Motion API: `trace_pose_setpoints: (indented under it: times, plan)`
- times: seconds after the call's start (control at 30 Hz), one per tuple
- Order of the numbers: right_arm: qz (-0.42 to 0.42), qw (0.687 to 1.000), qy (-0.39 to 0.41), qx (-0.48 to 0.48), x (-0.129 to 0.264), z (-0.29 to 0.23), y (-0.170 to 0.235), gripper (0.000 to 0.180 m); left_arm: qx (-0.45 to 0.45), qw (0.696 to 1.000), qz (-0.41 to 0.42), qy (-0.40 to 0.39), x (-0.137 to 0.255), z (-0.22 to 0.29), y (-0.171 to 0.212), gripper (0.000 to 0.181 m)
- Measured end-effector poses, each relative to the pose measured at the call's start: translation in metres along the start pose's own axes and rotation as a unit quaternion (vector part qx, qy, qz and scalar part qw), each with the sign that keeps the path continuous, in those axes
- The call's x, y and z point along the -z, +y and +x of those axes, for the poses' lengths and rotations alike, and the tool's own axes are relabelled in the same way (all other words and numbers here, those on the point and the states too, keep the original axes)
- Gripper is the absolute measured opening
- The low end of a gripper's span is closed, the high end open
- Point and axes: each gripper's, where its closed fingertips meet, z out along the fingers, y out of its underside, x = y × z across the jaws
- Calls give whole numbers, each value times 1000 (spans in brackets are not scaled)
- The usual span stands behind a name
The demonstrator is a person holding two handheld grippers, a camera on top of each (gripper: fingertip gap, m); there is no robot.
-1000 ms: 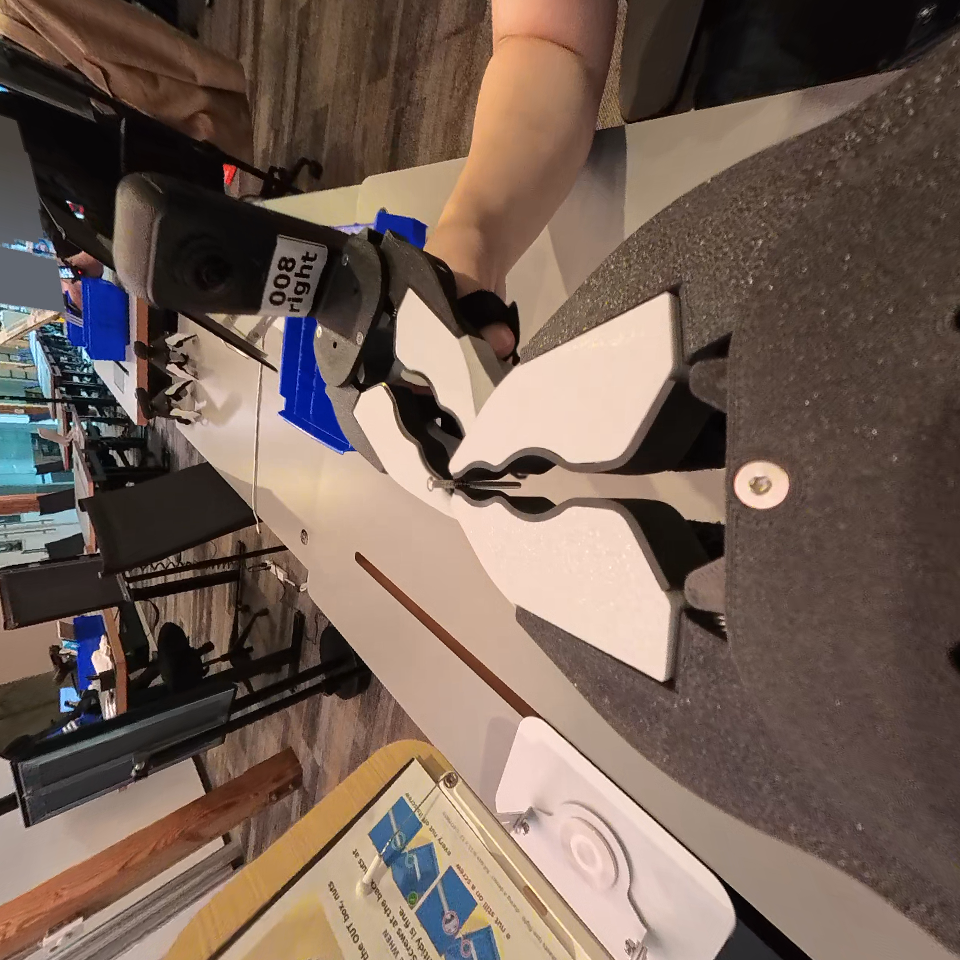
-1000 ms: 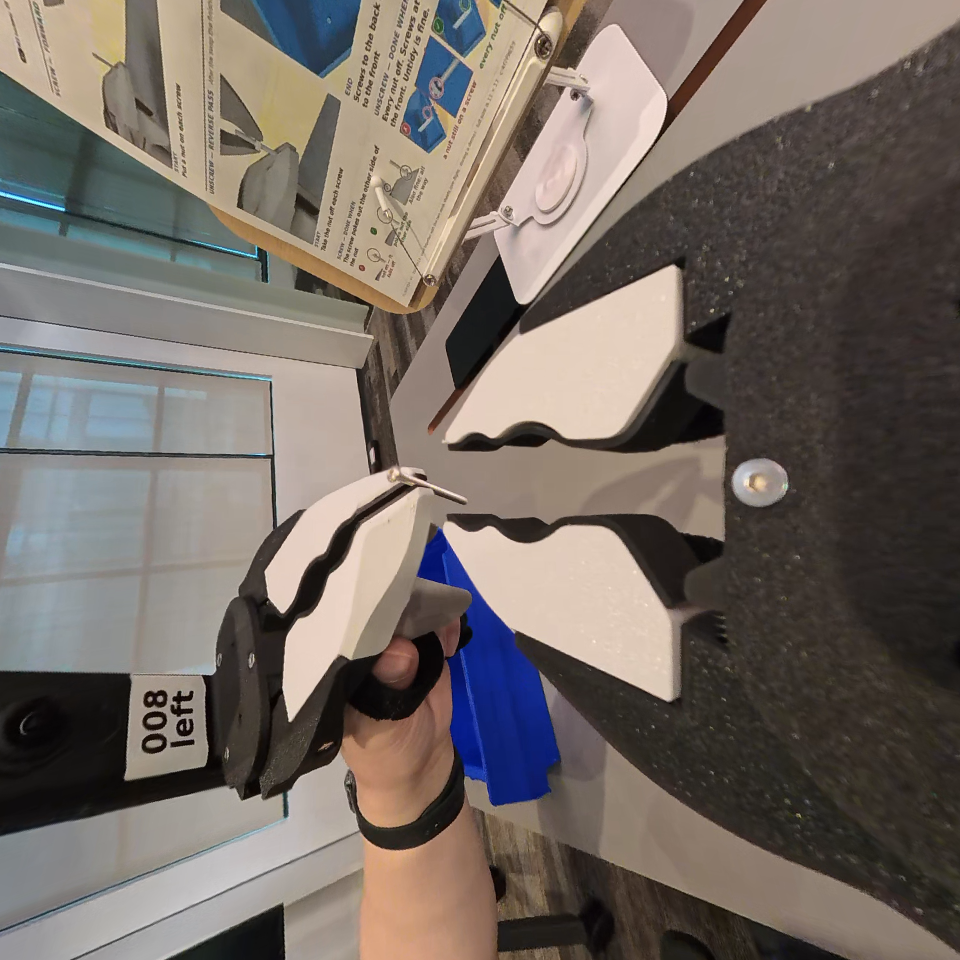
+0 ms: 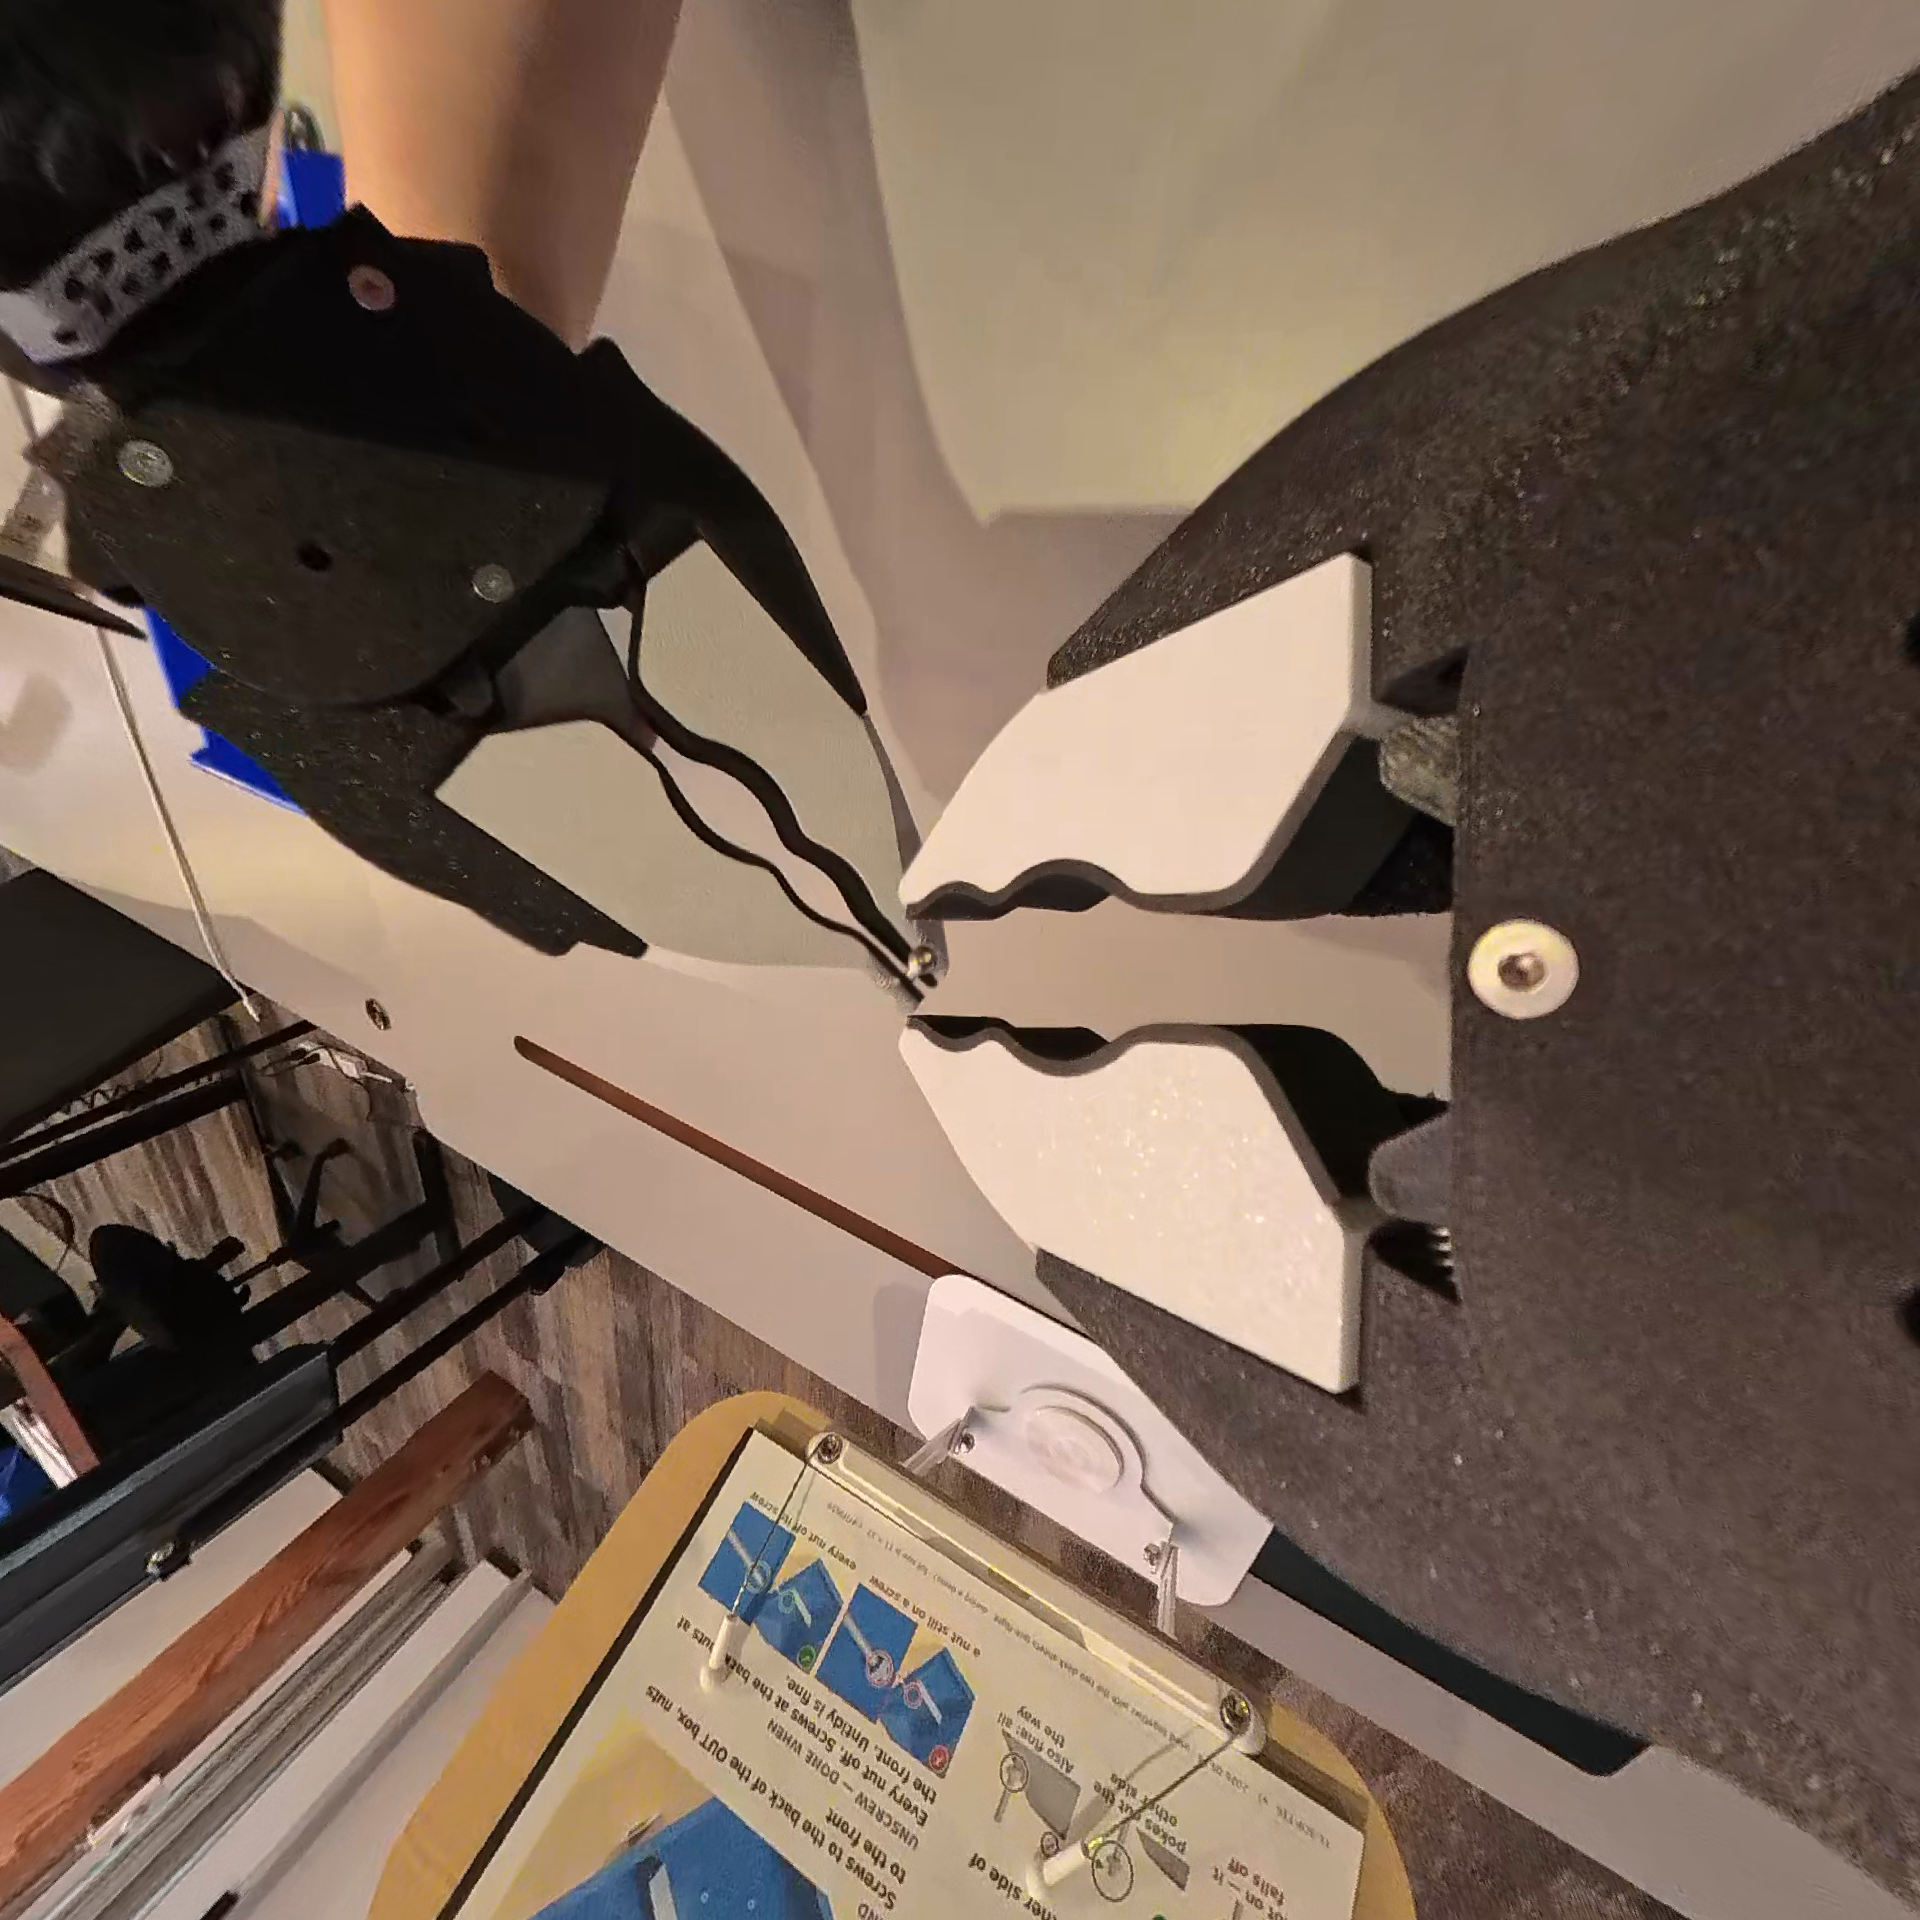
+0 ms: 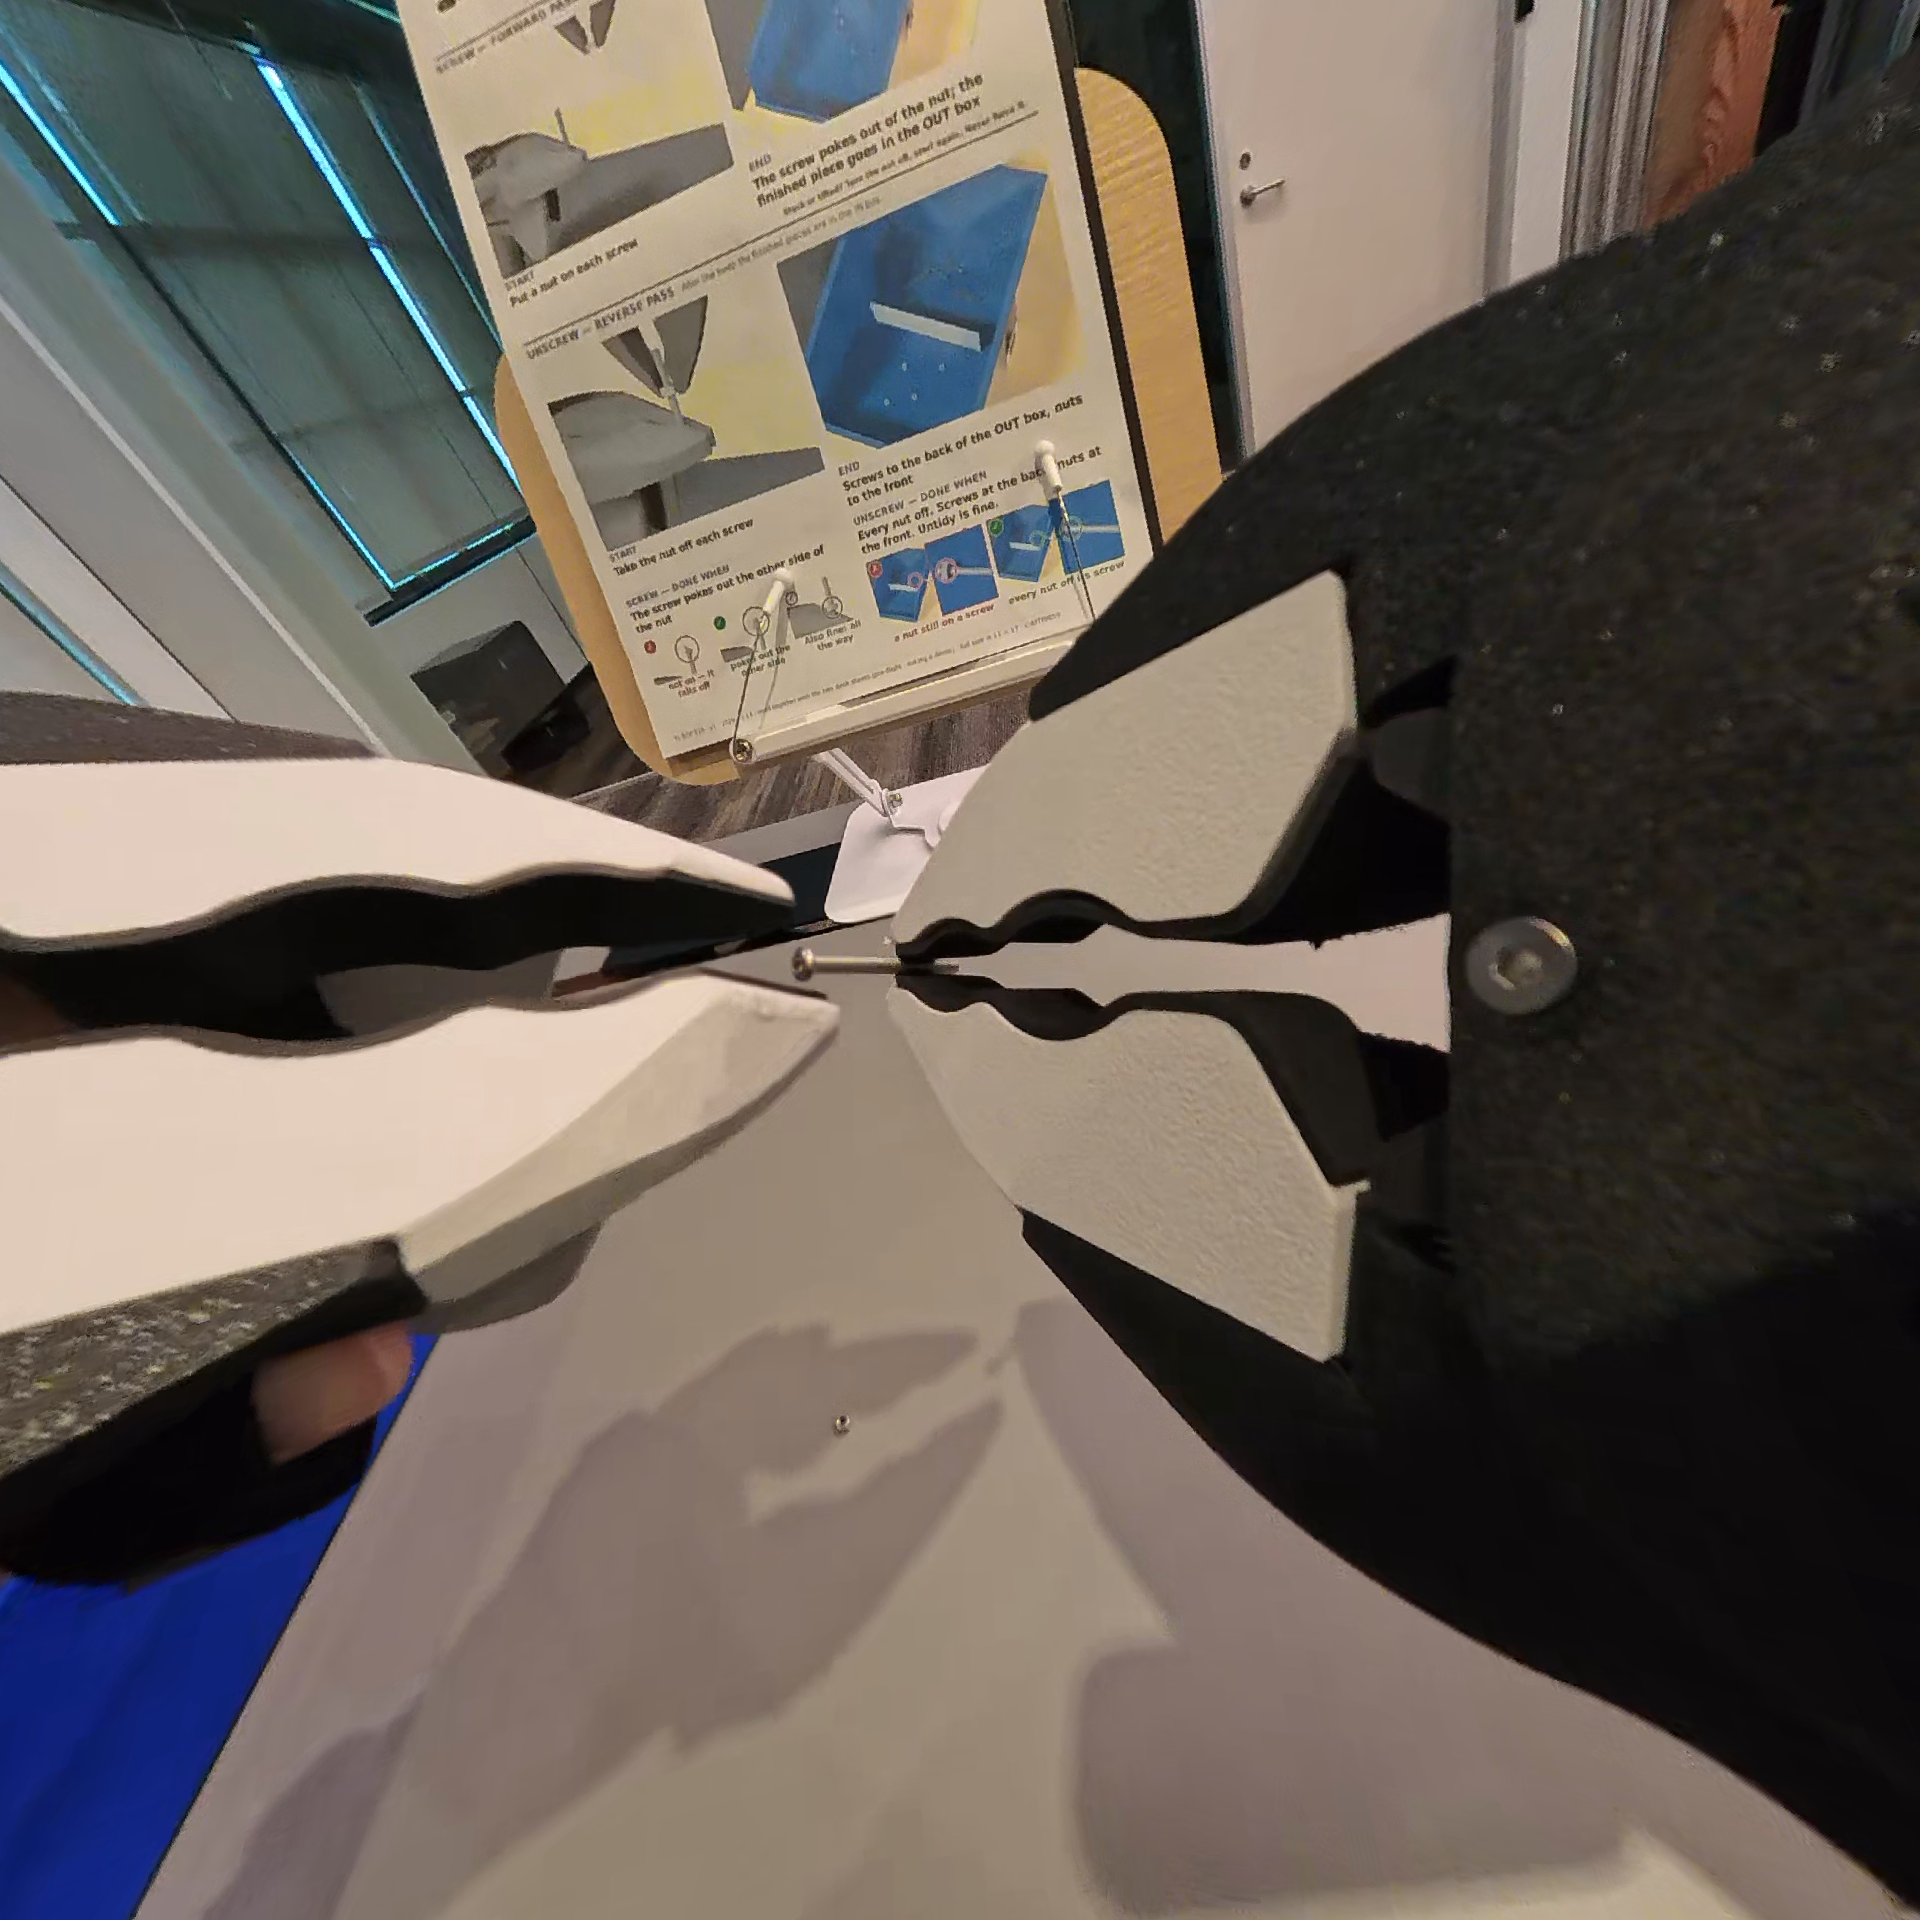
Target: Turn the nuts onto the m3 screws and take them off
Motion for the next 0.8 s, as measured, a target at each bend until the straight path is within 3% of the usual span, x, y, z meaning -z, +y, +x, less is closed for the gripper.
trace_pose_setpoints:
  times: [0.27, 0.8]
  plan:
    - [-7, 999, 9, 30, 3, 1, -3, 2, -24, 1000, -5, -2, -4, 3, 3, 5]
    - [-19, 999, -7, 32, 1, -3, -1, 2, -29, 999, -18, -9, -9, 4, 8, 5]
